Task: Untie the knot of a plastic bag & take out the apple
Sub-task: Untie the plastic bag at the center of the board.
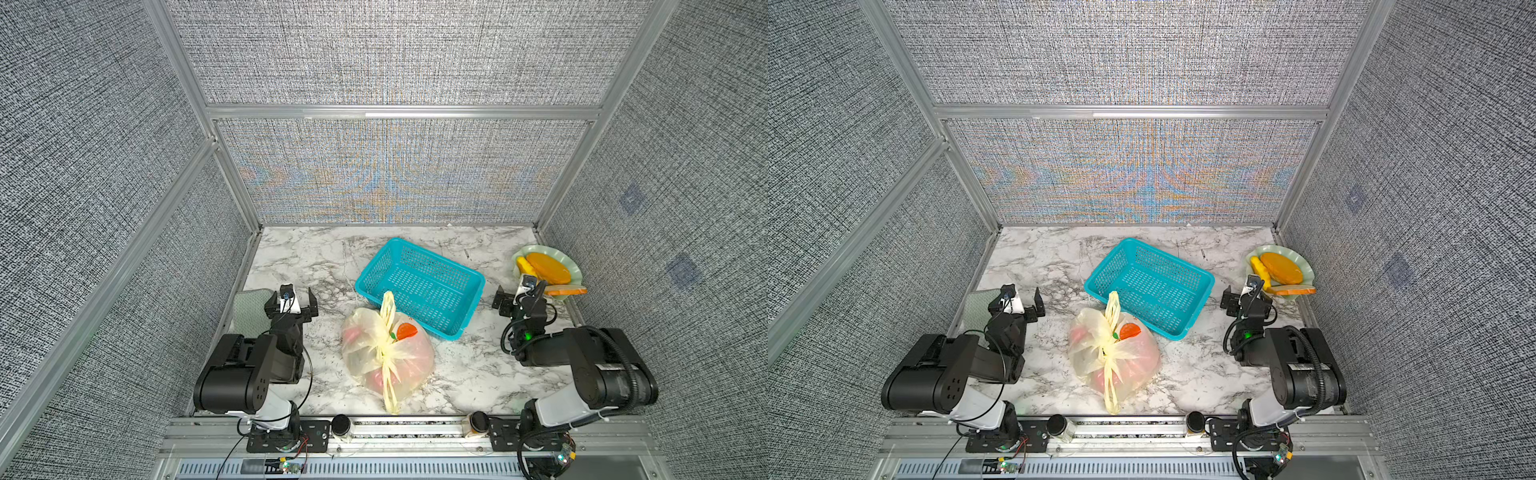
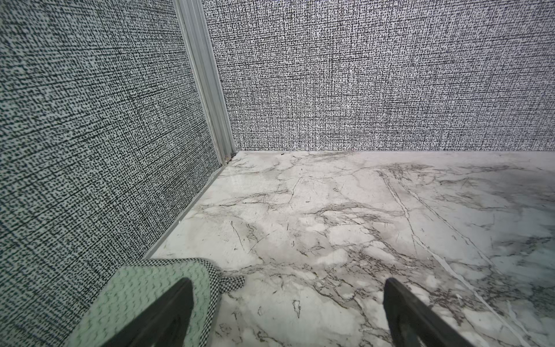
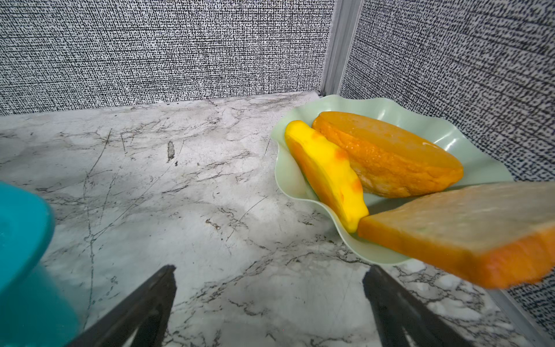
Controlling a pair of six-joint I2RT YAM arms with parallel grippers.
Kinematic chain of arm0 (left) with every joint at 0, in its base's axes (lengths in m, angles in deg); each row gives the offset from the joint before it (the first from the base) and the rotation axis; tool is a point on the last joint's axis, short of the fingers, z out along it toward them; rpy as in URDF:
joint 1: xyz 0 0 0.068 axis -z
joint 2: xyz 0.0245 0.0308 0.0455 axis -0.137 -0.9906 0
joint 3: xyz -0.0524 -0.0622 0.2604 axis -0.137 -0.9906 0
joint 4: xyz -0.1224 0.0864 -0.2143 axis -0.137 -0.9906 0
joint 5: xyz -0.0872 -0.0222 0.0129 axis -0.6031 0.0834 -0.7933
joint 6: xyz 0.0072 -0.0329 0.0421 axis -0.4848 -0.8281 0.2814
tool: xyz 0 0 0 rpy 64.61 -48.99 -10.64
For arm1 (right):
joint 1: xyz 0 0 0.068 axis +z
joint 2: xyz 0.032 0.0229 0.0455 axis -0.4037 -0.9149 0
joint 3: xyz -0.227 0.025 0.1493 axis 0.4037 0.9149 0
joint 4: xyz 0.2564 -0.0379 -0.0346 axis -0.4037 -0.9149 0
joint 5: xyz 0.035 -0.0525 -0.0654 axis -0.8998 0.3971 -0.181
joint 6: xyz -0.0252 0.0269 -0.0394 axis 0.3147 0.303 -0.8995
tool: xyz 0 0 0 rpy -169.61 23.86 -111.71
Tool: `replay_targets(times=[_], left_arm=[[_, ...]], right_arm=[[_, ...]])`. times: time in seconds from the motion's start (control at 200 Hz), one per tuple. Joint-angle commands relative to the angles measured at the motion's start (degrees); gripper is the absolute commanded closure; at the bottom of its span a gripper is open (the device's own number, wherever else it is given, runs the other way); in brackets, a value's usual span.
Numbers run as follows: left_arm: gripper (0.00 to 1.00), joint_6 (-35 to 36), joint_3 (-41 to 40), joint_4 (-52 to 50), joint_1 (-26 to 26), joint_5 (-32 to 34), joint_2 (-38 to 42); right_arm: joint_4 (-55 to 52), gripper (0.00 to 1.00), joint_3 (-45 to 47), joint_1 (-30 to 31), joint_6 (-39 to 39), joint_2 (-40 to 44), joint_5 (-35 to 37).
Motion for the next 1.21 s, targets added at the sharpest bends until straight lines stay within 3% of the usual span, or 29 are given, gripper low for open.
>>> replay_targets(times=[0.0, 0.515, 0.535, 0.59, 0.645, 0.745, 0.81, 0.951, 1.066, 1.201], left_arm=[[0.01, -0.08, 0.02, 1.56, 0.03, -0.18, 0.20], [0.01, -0.14, 0.15, 1.18, -0.03, -0.23, 0.10], [0.04, -0.10, 0.20, 1.13, -0.01, -0.23, 0.18], [0.28, -0.17, 0.13, 1.17, -0.01, -0.33, 0.17], [0.43, -0.13, 0.12, 1.30, -0.03, -0.33, 0.27], [0.49, 0.41, -0.17, 2.16, -0.03, -0.16, 0.68], [0.50, 0.09, 0.27, -1.88, 0.00, 0.20, 4.49], [0.52, 1.69, 5.04, -20.15, 0.12, -1.26, 18.71], [0.53, -2.02, 13.83, -40.51, 0.11, -7.37, 29.53], [0.68, -10.67, 24.65, -61.31, 0.14, -17.18, 33.58]], right_arm=[[0.60, 0.01, 0.15, -0.02, -0.03, -0.04, 0.11], [0.39, 0.01, 0.00, -0.04, 0.16, -0.04, -0.14], [0.36, 0.01, -0.03, 0.01, 0.18, -0.04, -0.12], [0.40, 0.01, 0.03, -0.01, 0.14, 0.04, -0.24], [0.42, 0.05, 0.08, -0.05, 0.24, 0.10, -0.21], [-0.33, 0.13, 0.01, -0.08, 0.06, 0.85, -0.73], [-4.56, 0.15, -0.93, -0.14, 0.05, 3.98, -1.21], [-12.97, 0.18, -2.19, -0.02, -0.96, 12.50, -2.45], [-22.56, 0.20, -3.65, 0.26, 0.59, 21.81, -6.78], [-41.28, 0.26, -11.12, 3.07, 1.36, 29.07, -12.87]])
